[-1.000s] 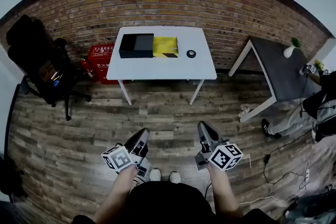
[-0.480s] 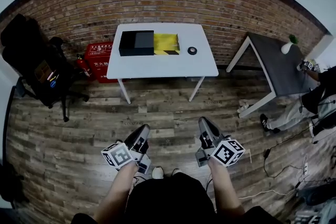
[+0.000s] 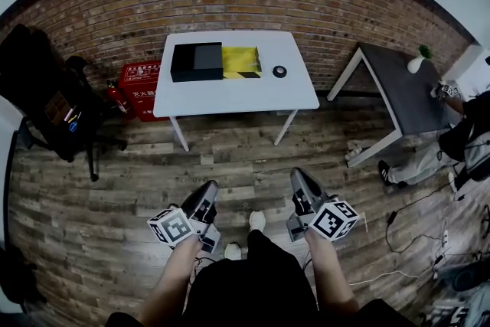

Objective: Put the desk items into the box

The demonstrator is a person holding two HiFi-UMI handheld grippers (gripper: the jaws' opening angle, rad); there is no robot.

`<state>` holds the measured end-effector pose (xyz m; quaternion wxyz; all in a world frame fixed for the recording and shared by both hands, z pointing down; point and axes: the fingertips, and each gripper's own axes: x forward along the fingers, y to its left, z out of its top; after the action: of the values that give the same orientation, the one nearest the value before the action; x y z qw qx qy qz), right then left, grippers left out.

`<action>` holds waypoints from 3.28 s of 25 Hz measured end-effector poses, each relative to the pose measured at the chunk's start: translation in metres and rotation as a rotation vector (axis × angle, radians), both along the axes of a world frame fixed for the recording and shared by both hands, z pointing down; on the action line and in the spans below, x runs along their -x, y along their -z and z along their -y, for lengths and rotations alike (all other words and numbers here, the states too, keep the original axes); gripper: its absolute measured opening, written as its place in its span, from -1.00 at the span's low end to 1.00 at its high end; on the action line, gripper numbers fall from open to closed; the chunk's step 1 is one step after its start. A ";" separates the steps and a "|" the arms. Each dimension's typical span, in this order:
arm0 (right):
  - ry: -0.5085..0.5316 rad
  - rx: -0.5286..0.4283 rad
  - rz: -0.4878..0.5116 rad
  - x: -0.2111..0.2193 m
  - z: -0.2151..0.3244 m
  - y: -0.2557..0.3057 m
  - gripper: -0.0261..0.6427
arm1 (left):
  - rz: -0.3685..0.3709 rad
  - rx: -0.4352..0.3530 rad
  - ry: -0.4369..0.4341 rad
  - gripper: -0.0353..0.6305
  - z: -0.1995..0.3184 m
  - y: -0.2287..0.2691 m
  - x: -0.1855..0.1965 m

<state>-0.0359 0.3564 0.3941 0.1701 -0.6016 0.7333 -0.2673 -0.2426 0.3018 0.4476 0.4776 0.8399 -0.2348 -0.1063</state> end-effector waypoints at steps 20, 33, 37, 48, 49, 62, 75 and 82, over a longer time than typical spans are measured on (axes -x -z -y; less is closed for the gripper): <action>0.063 0.039 -0.026 -0.061 0.113 -0.018 -0.86 | 0.026 0.028 0.020 -0.86 0.099 -0.014 -0.063; 0.141 0.040 -0.029 -0.140 0.212 -0.024 -0.86 | 0.048 0.026 0.080 -0.86 0.187 -0.004 -0.140; 0.155 0.040 -0.005 -0.161 0.234 -0.032 -0.86 | 0.057 0.018 0.096 -0.86 0.207 -0.005 -0.159; 0.205 0.056 0.017 -0.178 0.269 -0.040 -0.86 | 0.086 0.027 0.127 -0.86 0.235 -0.012 -0.173; 0.206 0.056 0.014 -0.179 0.271 -0.040 -0.86 | 0.087 0.027 0.126 -0.86 0.238 -0.011 -0.175; 0.192 0.069 -0.006 -0.176 0.321 -0.053 -0.86 | 0.084 0.043 0.039 -0.86 0.300 -0.030 -0.195; 0.123 0.114 -0.012 -0.170 0.412 -0.071 -0.86 | 0.101 0.026 -0.109 -0.86 0.410 -0.027 -0.221; 0.041 0.136 -0.002 -0.172 0.445 -0.080 -0.86 | 0.117 0.042 -0.194 -0.86 0.448 -0.042 -0.228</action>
<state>0.1356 -0.0887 0.4741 0.1227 -0.5966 0.7259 -0.3194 -0.0147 -0.1459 0.4892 0.4885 0.8534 -0.1819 -0.0052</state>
